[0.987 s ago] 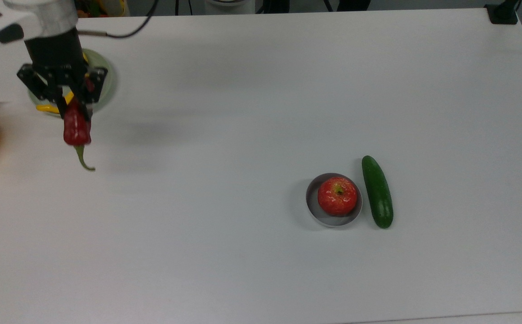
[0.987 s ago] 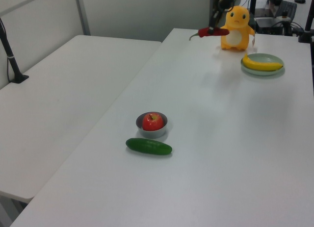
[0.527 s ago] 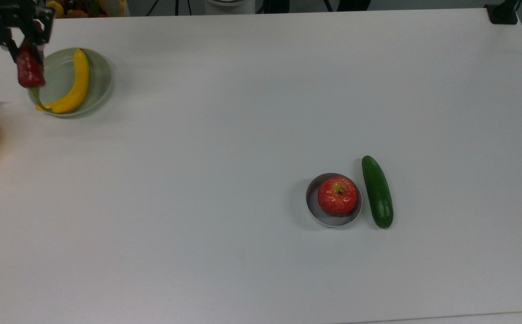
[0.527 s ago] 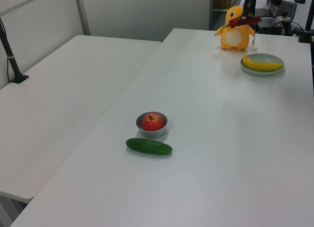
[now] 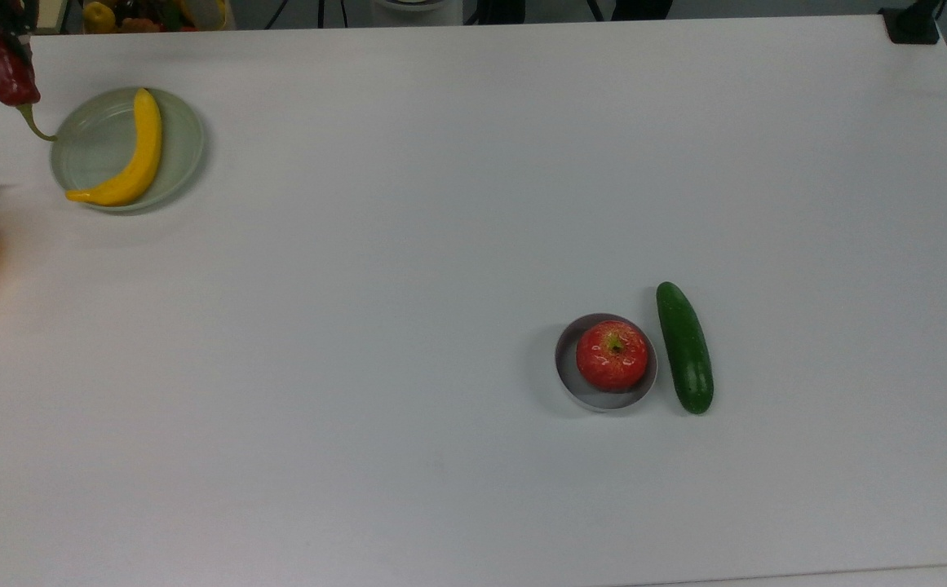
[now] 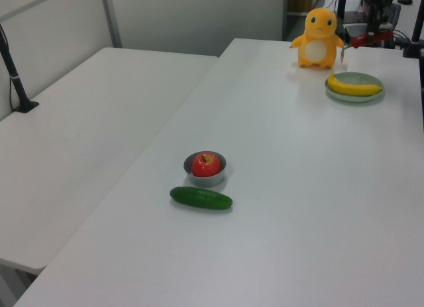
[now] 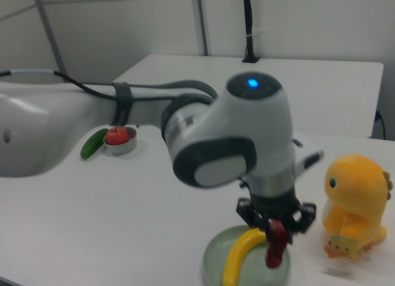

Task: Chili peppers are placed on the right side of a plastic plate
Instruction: 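Lower the chili pepper onto the plate beside the banana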

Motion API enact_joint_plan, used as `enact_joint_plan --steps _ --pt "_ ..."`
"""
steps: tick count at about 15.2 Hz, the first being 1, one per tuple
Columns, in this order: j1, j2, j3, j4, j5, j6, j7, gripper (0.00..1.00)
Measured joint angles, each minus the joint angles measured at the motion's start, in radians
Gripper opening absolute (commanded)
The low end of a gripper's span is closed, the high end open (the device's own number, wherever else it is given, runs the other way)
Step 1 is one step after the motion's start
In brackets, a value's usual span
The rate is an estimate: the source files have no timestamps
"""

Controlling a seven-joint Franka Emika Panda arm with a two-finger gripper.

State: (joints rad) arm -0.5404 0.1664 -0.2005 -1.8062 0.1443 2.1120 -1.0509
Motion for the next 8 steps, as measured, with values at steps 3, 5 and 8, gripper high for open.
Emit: enact_joint_plan --steps 3,5,8 --pt "-0.036 0.032 -0.041 -0.008 0.098 0.022 -0.127 0.11" --pt "-0.055 0.058 -0.063 -0.01 0.156 0.054 -0.186 0.11" --pt "-0.069 0.1 -0.069 -0.015 0.235 0.117 -0.219 0.11"
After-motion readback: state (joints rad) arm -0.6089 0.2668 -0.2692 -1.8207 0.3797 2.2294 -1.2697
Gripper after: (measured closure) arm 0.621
